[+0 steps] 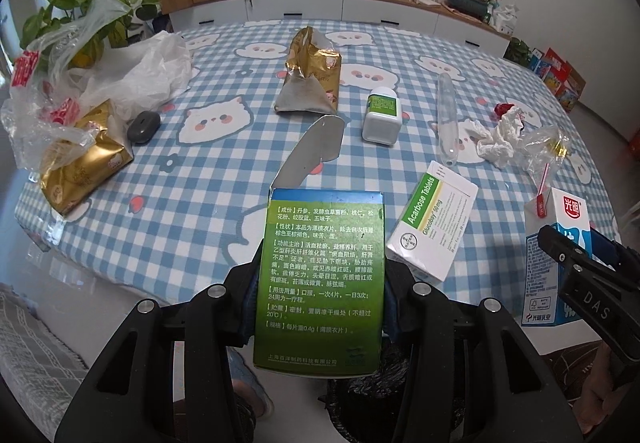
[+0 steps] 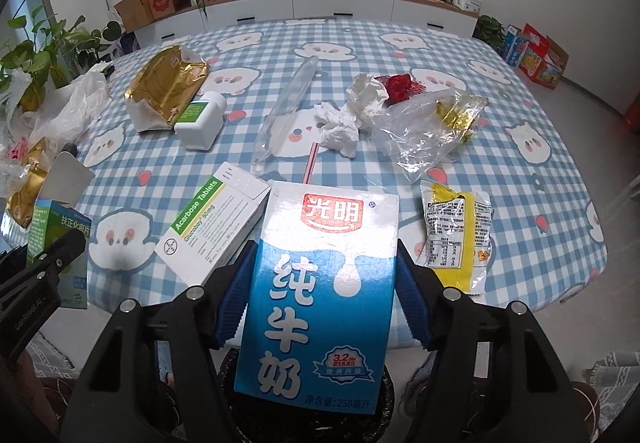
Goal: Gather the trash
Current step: 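Carry the green box and milk carton with both tools over the black bin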
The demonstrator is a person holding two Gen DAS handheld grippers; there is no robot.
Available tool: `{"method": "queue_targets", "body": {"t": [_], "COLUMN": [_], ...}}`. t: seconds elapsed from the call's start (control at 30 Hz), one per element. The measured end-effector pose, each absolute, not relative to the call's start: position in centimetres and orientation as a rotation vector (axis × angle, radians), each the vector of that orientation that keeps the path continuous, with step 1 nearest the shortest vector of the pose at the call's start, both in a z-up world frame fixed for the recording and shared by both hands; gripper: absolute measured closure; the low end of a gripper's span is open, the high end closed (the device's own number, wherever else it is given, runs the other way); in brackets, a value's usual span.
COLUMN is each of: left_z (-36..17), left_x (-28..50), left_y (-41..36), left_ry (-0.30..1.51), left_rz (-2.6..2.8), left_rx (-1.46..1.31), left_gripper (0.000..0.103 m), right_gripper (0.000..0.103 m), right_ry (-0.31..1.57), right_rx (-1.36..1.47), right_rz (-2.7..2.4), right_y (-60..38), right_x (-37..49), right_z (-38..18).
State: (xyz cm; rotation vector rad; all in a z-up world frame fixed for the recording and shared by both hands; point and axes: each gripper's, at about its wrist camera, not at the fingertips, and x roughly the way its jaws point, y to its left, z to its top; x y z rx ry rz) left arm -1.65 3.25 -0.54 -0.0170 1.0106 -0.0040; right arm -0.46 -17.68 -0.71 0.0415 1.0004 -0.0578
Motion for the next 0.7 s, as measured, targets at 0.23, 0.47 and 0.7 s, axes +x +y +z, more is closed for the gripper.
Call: {"method": "queue_targets", "body": {"t": [0.23, 0.47, 0.7], "left_z": [-1.2, -2.9, -5.4], "left_x": [-6.1, -10.3, -12.8], "left_y": [2.8, 2.2, 2.0], "left_ry": [1.013, 1.02, 1.052], "left_rz": [0.004, -0.004, 0.0], "left_rx": [-0.018, -0.021, -0.029], "left_gripper": [0.057, 0.057, 0.057], "right_gripper": [0.04, 0.04, 0.04], "right_ry": [0.987, 0.989, 1.013], "right_rx": [0.036, 0.034, 0.03], "right_rz": [-0.022, -0.005, 0.0], "right_y": [-17.3, -17.1, -16.9], "right_x": [-4.2, -8.0, -10.6], "right_z": [-0.8, -1.7, -3.8]}}
